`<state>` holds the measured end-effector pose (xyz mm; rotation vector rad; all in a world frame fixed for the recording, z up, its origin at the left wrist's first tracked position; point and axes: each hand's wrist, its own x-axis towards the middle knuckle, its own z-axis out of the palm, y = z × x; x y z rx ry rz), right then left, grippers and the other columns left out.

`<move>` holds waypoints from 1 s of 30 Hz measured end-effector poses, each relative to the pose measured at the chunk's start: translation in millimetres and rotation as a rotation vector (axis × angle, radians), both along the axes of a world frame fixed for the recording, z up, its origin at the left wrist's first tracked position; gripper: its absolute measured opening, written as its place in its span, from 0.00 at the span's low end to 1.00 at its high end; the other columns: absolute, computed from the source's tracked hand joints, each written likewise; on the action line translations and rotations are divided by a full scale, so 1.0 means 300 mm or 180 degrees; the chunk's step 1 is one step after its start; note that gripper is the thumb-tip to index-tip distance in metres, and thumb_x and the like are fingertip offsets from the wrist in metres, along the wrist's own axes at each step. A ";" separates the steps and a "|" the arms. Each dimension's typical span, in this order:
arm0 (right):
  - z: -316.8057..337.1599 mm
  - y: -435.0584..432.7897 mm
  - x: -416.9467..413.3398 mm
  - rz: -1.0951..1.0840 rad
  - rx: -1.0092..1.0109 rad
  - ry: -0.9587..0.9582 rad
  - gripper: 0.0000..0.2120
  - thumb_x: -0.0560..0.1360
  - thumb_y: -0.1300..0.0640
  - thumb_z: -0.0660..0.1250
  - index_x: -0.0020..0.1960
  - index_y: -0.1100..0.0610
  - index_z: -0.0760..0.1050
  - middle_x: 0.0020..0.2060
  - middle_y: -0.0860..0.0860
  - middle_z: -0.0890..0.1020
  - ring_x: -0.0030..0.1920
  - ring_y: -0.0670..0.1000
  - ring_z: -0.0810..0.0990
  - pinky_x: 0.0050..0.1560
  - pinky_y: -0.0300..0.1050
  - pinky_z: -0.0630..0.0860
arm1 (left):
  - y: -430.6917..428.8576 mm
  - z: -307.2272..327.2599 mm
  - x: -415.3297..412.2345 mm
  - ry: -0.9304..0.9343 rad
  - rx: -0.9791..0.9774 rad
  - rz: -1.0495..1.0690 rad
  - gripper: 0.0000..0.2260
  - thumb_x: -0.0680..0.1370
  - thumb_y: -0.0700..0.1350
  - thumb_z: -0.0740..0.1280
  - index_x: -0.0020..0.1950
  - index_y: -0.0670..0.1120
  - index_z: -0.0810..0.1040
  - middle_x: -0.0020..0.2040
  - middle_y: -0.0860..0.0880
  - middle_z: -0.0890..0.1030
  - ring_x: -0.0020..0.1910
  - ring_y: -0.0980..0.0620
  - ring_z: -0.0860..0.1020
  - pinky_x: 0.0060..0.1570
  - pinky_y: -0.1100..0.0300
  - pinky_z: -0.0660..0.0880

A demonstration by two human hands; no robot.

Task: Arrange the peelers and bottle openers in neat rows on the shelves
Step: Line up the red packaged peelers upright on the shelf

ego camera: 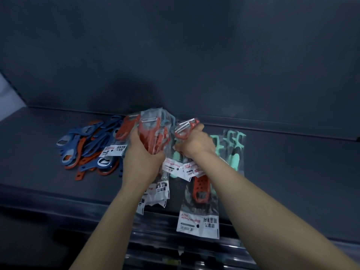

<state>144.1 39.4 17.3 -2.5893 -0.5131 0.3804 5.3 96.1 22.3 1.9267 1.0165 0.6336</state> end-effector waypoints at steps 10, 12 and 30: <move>0.081 -0.050 0.024 -0.0088 0.0817 0.0379 0.30 0.67 0.56 0.72 0.64 0.59 0.63 0.55 0.57 0.78 0.52 0.59 0.80 0.53 0.55 0.78 | -0.006 0.050 0.036 -0.0108 0.0101 -0.0284 0.32 0.71 0.46 0.72 0.68 0.56 0.58 0.46 0.56 0.76 0.40 0.56 0.78 0.34 0.61 0.75; 0.124 -0.101 0.053 -0.0148 0.0995 0.0395 0.30 0.66 0.58 0.73 0.64 0.58 0.64 0.52 0.55 0.78 0.50 0.58 0.81 0.50 0.55 0.80 | -0.019 0.078 0.075 -0.0133 0.0138 -0.0348 0.32 0.71 0.44 0.72 0.68 0.55 0.59 0.43 0.59 0.76 0.38 0.60 0.78 0.30 0.65 0.73; 0.188 -1.102 0.395 -0.1377 0.0857 -0.0642 0.26 0.66 0.57 0.70 0.61 0.56 0.65 0.44 0.51 0.75 0.43 0.55 0.76 0.41 0.46 0.74 | -0.765 0.161 0.656 -0.0158 0.0403 -0.1872 0.30 0.70 0.44 0.71 0.67 0.52 0.61 0.51 0.51 0.78 0.46 0.48 0.78 0.48 0.53 0.75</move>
